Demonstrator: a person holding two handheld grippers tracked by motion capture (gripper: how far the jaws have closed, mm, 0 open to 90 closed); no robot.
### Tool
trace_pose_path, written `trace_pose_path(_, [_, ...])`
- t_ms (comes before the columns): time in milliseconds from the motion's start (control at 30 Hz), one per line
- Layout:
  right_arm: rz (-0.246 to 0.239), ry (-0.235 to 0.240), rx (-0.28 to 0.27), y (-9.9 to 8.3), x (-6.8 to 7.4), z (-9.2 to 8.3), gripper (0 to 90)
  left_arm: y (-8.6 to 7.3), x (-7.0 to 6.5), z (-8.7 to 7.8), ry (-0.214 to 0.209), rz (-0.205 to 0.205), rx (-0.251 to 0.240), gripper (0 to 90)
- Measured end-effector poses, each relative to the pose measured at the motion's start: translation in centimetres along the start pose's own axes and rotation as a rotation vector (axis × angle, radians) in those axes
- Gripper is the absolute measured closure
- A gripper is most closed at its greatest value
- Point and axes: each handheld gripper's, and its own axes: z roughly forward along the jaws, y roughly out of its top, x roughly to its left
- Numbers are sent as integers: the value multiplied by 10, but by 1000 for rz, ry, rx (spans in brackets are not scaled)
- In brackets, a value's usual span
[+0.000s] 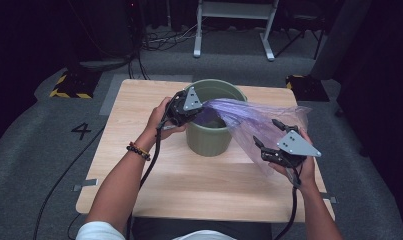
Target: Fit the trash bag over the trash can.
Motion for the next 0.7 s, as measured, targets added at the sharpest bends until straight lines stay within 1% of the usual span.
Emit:
trace_pose_path(33, [0,0,0,0,0,0,226,0,0,0,-3,-2,-1,874])
trace_pose_path(67, [31,29,37,-4,-3,11,267,0,1,0,-4,-3,-4,869])
trace_pose_path(100, [31,29,37,-4,-3,11,267,-1,1,0,-6,-7,-4,869])
trace_pose_path(133, [44,95,76,-9,-4,22,405,-1,1,0,-12,-11,-4,860])
trace_pose_path(167, [44,95,76,-9,-4,22,405,-1,1,0,-12,-11,-4,855])
trace_pose_path(200, [52,117,84,-14,-3,30,577,-2,1,0,-12,-7,-4,847])
trace_pose_path(233, [52,117,84,-14,-3,30,577,-2,1,0,-12,-7,-4,838])
trace_pose_path(267, [55,133,84,-15,-2,32,647,-2,2,-1,-11,-8,-3,838])
trace_pose_path(333, [56,116,71,-16,-2,34,771,-3,3,-2,-15,-15,-6,801])
trace_pose_path(367, [67,108,51,-15,-3,34,847,-4,4,-3,-27,-16,-17,793])
trace_pose_path(400, [65,100,43,-13,-3,33,871,-4,4,-4,-30,-8,-23,765])
trace_pose_path(433, [65,100,43,-13,-3,33,871,-4,4,-4,-30,-8,-23,759])
trace_pose_path(500, [65,97,22,-11,-4,30,900,-4,3,-6,-44,-2,-34,744])
trace_pose_path(533, [52,90,17,-9,-3,29,900,-3,3,-8,-48,-4,-45,667])
trace_pose_path(567, [52,90,17,-9,-3,29,900,-3,3,-8,-48,-4,-45,582])
trace_pose_path(600, [48,82,13,-7,-3,28,900,-2,2,-10,-39,-27,-47,510])
trace_pose_path(633, [48,82,13,-7,-3,28,900,-2,2,-10,-39,-27,-47,445])
trace_pose_path(667, [46,71,9,-5,-4,27,900,0,1,-11,-57,-37,-58,381])
trace_pose_path(700, [46,71,9,-5,-4,27,900,0,1,-11,-57,-37,-58,328])
